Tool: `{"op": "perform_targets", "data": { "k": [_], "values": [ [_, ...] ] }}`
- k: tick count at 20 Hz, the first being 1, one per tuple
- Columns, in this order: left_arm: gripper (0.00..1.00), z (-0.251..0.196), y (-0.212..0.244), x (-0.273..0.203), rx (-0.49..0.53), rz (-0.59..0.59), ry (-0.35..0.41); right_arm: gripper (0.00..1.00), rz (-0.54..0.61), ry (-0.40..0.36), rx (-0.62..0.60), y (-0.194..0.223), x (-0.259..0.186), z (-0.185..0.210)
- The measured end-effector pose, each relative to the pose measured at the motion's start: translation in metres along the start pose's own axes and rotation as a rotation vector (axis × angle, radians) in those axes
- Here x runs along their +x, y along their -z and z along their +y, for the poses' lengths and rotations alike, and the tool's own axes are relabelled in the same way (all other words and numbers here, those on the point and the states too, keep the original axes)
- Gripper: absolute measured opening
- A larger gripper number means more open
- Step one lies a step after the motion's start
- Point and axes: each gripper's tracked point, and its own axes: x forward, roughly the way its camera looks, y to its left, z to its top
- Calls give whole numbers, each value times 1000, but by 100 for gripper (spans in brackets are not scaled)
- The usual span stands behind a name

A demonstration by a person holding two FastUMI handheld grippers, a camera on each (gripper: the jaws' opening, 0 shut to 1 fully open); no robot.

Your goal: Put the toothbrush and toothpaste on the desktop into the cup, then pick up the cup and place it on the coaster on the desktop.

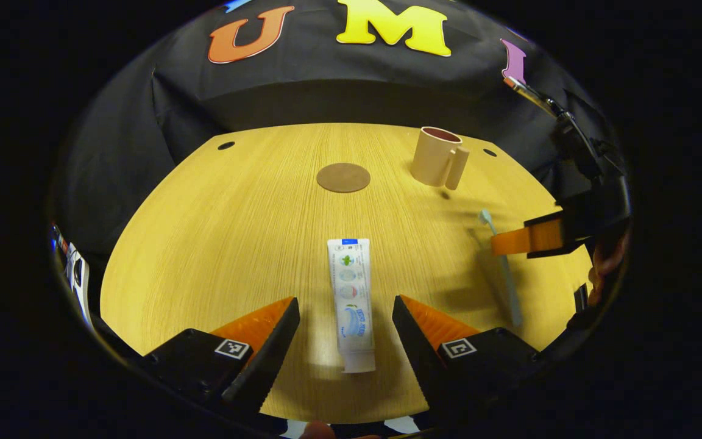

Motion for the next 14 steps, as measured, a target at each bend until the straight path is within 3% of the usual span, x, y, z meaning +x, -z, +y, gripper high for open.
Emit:
{"op": "perform_targets", "data": {
  "k": [11,14],
  "values": [
    [75,-4,17,14,54,8,7,0,-33,-12,26,-12,-15,-3],
    [62,-3,19,16,56,13,9,0,-36,-13,25,-12,-18,-3]
  ]
}}
